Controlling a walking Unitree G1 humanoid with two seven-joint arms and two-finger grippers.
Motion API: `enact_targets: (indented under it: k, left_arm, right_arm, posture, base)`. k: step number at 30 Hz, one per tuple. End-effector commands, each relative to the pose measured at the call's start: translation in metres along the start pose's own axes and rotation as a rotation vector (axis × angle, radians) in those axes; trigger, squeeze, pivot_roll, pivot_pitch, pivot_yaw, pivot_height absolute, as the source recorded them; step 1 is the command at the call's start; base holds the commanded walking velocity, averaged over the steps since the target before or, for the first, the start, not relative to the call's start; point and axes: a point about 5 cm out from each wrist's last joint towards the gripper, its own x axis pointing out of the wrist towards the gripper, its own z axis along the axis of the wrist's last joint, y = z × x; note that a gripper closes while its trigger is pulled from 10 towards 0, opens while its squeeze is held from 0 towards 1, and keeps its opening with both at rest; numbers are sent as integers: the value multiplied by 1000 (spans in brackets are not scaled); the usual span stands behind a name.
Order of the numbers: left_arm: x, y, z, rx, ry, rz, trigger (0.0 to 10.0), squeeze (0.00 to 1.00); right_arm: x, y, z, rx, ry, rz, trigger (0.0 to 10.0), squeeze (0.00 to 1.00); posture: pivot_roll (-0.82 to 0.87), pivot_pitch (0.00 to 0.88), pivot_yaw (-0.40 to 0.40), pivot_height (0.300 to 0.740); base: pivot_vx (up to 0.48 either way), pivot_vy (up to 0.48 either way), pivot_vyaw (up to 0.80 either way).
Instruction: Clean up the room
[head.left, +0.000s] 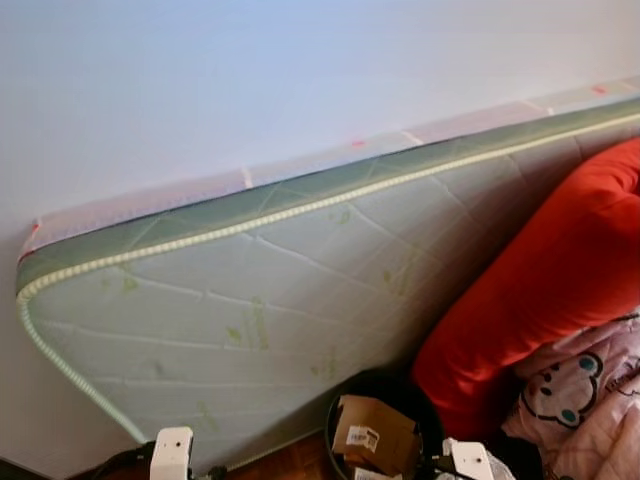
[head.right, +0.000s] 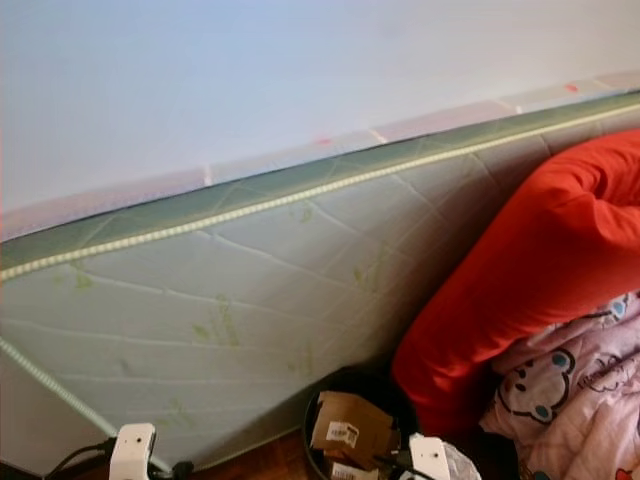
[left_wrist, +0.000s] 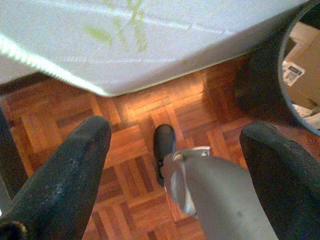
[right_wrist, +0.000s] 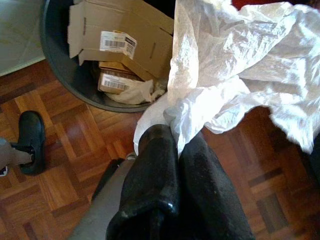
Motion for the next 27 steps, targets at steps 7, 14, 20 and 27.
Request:
enact_targets:
  k: [7, 14, 20, 27]
  left_arm:
    - [0, -1, -3, -5, 18, -5, 10000, 0]
    - [0, -1, -2, -2, 17, -6, 10000, 0]
    - [0, -1, -2, 5, 17, -7, 10000, 0]
    - [0, -1, -1, 5, 16, -9, 10000, 0]
  right_arm:
    - [0, -1, 0, 1, 2, -1, 10000, 0]
    - [0, -1, 2, -29, -9, 1, 10000, 0]
    - [0, -1, 2, 1, -9, 2, 10000, 0]
    - [0, 0, 3, -17, -10, 10, 10000, 0]
  posture:
    - [40, 0, -40, 740]
    - [39, 0, -39, 740]
    - [38, 0, -39, 740]
    - [37, 0, -39, 740]
  base:
    - [0, 0, 0]
    - [0, 0, 288]
    - [0, 0, 346]
    - [0, 0, 0]
